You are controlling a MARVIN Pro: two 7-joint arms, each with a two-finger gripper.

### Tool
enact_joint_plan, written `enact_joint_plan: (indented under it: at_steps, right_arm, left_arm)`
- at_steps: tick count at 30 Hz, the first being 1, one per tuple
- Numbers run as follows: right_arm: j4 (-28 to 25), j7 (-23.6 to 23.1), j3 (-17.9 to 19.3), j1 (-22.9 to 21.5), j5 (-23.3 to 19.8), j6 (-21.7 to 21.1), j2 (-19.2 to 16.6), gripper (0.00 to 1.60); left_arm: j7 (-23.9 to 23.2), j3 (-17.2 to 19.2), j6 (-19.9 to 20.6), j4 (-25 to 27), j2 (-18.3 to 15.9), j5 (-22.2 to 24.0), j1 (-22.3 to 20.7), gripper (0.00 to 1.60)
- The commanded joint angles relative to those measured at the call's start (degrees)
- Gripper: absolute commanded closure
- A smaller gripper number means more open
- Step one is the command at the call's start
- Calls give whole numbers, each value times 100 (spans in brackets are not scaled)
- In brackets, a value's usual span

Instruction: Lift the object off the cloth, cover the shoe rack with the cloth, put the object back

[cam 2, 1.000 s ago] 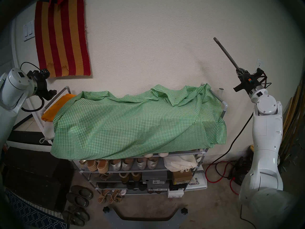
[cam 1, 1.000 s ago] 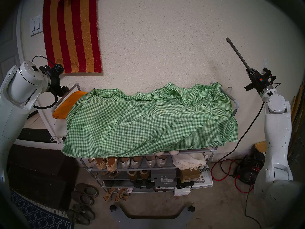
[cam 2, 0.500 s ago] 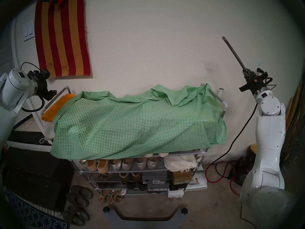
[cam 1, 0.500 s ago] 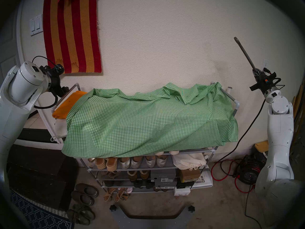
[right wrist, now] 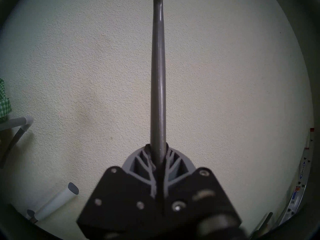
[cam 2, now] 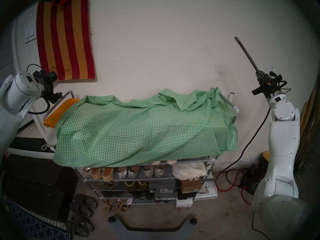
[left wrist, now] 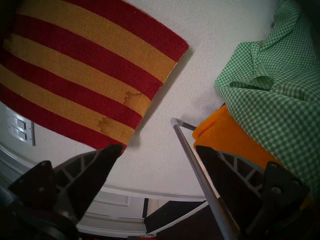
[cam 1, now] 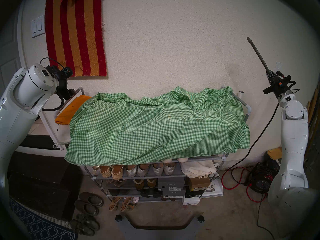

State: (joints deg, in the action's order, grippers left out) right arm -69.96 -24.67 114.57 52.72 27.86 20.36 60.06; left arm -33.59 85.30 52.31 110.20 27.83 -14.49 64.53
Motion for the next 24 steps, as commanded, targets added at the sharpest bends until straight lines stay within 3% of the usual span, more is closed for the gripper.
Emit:
enact_joint_plan:
  at_steps: [1, 5, 17, 21, 24]
  right_arm:
    - [-39, 26, -23, -21, 21, -4, 18, 160]
    - [-37, 27, -23, -22, 22, -1, 18, 160]
    - [-33, 28, -19, -25, 28, 8, 21, 160]
    - [-35, 29, -17, -25, 32, 6, 24, 160]
    - [-36, 29, -16, -25, 35, 5, 25, 160]
  left_arm:
    - [-120, -413, -298, -9, 25, -76, -501, 0]
    - [-322, -647, -500, 84, 55, -49, -787, 0]
    - [-1094, -446, -722, 351, 528, 562, -1486, 0]
    - [-1463, -610, -780, 226, 719, 775, -1758, 0]
    - [-1716, -996, -916, 117, 861, 853, -2007, 0]
